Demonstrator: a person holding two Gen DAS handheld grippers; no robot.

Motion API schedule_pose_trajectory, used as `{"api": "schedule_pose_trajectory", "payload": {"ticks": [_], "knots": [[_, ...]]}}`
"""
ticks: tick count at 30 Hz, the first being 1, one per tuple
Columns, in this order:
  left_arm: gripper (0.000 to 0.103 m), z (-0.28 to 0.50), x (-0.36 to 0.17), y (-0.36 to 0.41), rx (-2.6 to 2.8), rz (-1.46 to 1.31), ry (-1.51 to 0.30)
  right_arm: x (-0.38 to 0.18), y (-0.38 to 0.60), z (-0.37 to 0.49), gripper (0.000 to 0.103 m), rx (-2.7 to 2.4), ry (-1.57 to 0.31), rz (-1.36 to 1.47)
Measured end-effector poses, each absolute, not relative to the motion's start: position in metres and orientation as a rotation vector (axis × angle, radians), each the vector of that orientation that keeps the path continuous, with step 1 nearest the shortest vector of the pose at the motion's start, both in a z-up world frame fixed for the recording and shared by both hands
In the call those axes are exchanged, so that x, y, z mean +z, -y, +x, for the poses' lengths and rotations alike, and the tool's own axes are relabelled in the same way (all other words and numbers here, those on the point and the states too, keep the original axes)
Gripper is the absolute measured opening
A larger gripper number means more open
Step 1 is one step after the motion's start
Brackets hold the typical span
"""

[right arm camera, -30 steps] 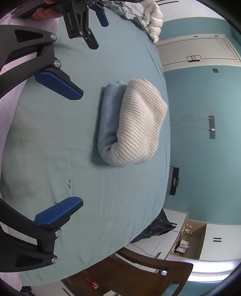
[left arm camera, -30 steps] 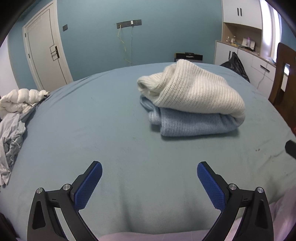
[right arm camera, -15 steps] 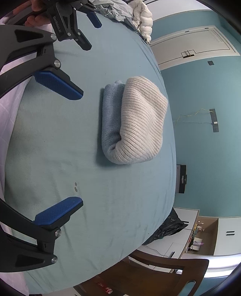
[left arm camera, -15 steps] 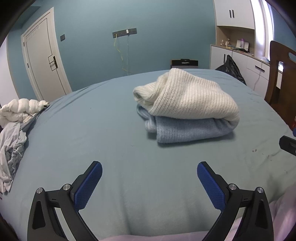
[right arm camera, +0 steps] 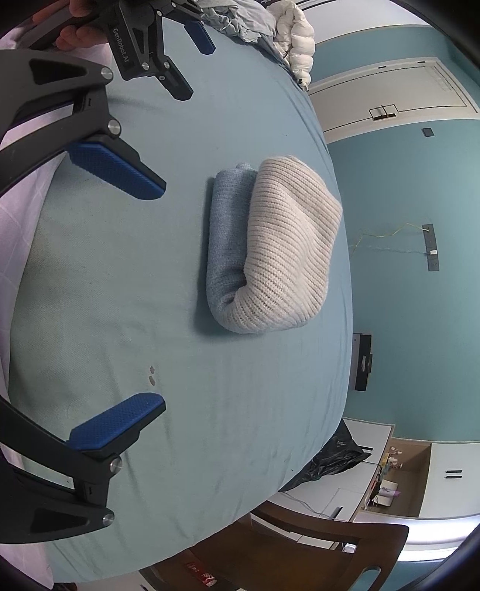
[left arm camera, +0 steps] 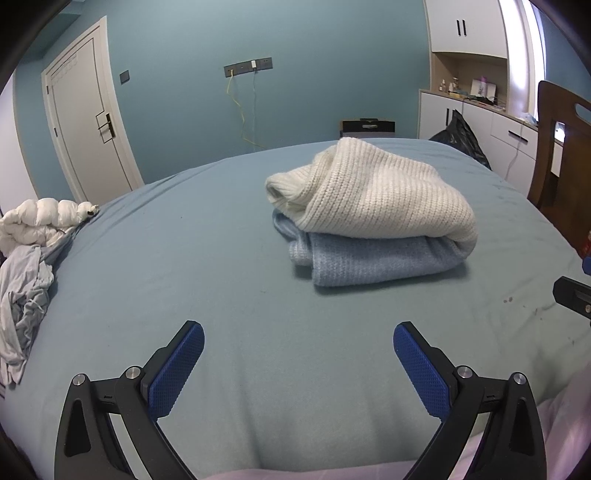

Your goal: Fold small clothes

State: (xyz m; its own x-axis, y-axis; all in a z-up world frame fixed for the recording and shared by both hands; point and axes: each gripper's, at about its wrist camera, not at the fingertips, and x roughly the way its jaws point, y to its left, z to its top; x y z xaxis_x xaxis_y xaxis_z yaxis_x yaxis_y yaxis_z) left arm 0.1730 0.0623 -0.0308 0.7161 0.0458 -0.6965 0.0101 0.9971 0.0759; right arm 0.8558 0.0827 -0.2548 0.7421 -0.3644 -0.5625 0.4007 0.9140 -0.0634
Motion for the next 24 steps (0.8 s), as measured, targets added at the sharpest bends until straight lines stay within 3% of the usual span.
{"api": "schedule_pose_trajectory", "payload": {"ticks": [24], "knots": [[0.103, 0.1738, -0.0310, -0.0630, 0.025, 0.074, -0.771, -0.2539, -0.0815, 0.8544, 0.102, -0.418, -0.607, 0.074]]}}
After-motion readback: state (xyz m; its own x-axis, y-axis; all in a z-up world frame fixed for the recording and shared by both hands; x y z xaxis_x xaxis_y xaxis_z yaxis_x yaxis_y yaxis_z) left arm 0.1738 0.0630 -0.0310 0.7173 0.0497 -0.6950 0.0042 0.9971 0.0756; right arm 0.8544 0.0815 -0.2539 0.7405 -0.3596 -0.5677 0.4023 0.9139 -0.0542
